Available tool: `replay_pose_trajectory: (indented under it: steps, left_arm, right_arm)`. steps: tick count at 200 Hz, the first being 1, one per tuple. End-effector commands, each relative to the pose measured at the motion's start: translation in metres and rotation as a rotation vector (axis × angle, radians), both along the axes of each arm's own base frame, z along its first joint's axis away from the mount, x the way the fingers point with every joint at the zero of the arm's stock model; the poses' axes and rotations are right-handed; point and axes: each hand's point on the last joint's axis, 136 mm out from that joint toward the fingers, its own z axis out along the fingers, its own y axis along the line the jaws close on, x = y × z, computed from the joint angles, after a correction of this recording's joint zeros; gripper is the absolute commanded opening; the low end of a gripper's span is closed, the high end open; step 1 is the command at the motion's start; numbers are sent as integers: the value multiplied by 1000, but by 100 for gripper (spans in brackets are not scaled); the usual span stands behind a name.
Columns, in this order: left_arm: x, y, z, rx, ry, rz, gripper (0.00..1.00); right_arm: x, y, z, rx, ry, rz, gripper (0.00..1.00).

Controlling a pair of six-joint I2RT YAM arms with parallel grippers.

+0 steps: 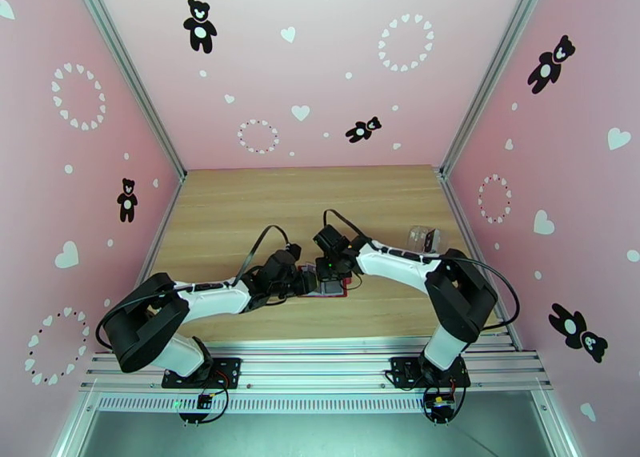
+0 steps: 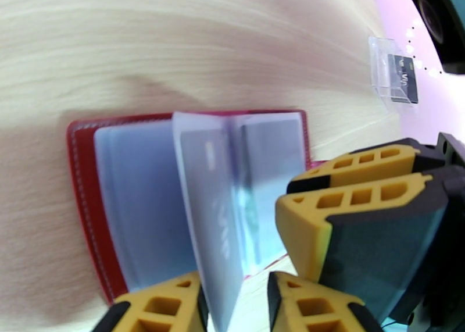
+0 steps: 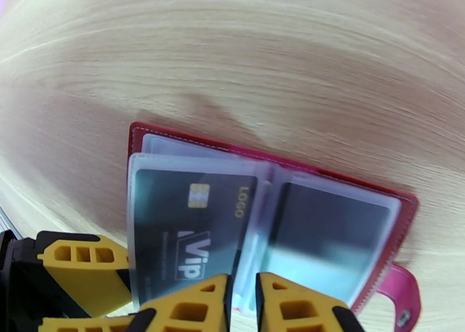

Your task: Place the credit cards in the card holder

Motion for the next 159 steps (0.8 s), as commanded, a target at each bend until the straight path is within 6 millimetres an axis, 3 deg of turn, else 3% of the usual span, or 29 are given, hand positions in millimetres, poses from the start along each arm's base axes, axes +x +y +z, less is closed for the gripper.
replay_pose_trajectory:
  steps: [1, 92, 159]
  left_arm:
    - [0, -11, 13, -30, -18, -25, 33]
    - [1, -28, 22, -68, -33, -61, 34]
    - [3, -52, 23, -86, -34, -115, 39]
  right_arm:
    - [-1, -21, 8, -51, -27, -27, 22]
    - [7, -79, 6, -106, -34, -131, 24]
    - [7, -99, 13, -109, -34, -163, 25]
